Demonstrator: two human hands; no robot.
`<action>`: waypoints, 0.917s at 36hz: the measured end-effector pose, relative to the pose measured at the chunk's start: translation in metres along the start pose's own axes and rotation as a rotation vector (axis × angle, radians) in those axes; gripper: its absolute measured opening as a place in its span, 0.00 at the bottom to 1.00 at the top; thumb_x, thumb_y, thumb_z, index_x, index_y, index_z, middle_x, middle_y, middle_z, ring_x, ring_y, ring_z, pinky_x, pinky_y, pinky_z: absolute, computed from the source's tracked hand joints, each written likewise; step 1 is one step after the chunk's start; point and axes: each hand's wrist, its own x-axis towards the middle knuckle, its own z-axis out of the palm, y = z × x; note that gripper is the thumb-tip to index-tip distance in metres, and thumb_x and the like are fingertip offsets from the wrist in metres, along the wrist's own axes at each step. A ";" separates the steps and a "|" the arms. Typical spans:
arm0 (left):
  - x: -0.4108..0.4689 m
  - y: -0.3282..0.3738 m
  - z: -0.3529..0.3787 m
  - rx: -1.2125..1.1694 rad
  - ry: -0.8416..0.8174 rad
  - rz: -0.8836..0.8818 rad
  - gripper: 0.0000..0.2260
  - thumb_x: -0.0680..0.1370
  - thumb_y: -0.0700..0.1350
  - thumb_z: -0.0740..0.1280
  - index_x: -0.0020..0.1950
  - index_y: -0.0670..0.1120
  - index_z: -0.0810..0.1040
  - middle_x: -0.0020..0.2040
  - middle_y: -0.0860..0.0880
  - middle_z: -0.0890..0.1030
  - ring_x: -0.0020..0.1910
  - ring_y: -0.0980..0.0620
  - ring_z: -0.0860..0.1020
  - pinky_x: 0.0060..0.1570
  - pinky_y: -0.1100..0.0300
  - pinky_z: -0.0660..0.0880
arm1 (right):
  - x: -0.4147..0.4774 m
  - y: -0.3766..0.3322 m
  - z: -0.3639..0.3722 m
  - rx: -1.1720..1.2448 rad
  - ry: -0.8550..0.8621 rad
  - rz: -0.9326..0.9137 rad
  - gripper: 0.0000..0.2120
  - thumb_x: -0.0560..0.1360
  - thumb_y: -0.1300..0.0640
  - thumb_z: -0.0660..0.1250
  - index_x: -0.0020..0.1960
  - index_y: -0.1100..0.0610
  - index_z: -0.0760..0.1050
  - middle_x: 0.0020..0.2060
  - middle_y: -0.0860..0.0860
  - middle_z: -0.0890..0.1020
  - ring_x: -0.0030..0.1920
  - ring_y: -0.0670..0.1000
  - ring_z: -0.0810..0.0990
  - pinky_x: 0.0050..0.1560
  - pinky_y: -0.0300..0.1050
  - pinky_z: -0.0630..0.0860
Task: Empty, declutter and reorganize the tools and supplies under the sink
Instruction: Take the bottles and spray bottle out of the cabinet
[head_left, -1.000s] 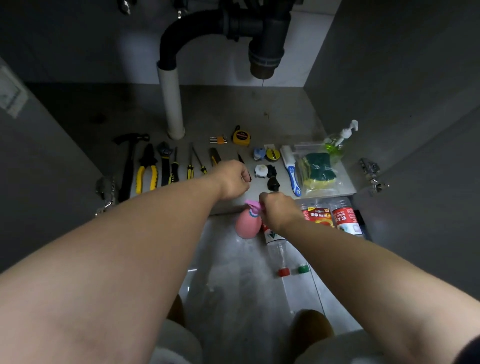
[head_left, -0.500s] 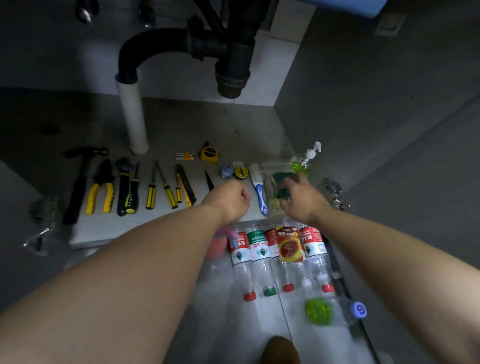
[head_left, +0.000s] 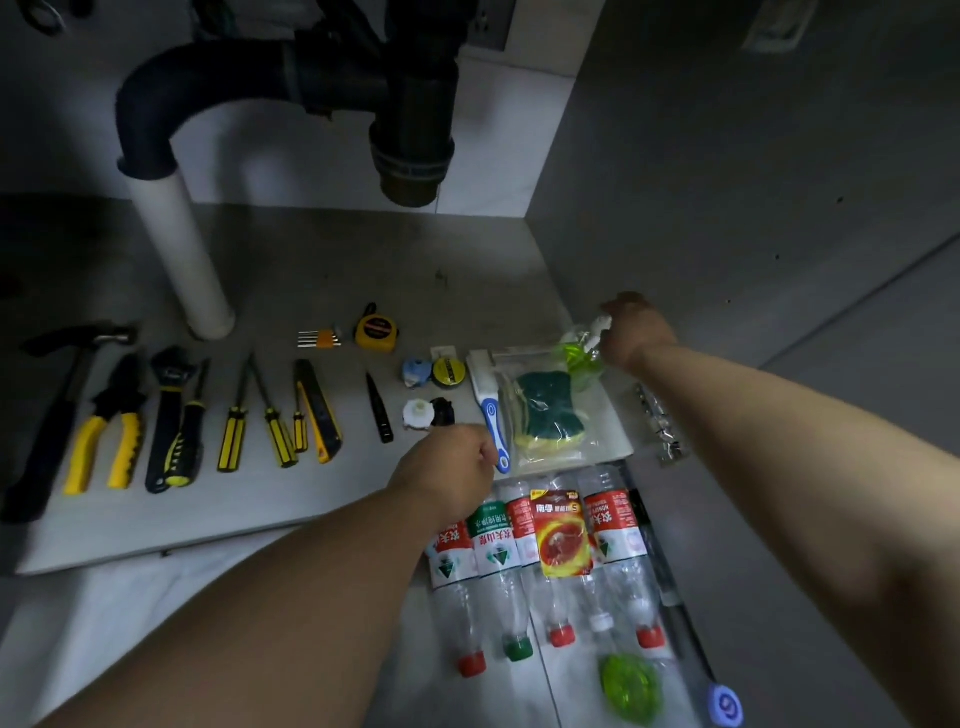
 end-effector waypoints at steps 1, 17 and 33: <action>0.001 0.000 0.001 0.009 -0.003 -0.002 0.08 0.82 0.43 0.63 0.53 0.49 0.82 0.53 0.48 0.84 0.52 0.46 0.81 0.55 0.50 0.80 | 0.000 0.000 0.002 -0.013 0.031 0.010 0.24 0.78 0.60 0.65 0.73 0.59 0.71 0.74 0.60 0.67 0.73 0.59 0.69 0.73 0.50 0.68; 0.002 0.017 0.004 0.029 -0.043 0.080 0.08 0.80 0.41 0.63 0.48 0.47 0.82 0.49 0.47 0.84 0.50 0.46 0.81 0.55 0.50 0.80 | -0.068 0.035 -0.027 0.011 0.263 0.029 0.10 0.75 0.64 0.65 0.55 0.58 0.79 0.60 0.62 0.70 0.53 0.68 0.80 0.61 0.54 0.77; -0.058 0.052 0.006 0.376 -0.186 0.326 0.07 0.80 0.43 0.64 0.53 0.51 0.81 0.54 0.50 0.83 0.52 0.49 0.79 0.53 0.55 0.78 | -0.238 0.048 -0.036 0.039 -0.011 -0.163 0.04 0.72 0.60 0.66 0.42 0.58 0.80 0.44 0.56 0.80 0.49 0.58 0.80 0.48 0.42 0.73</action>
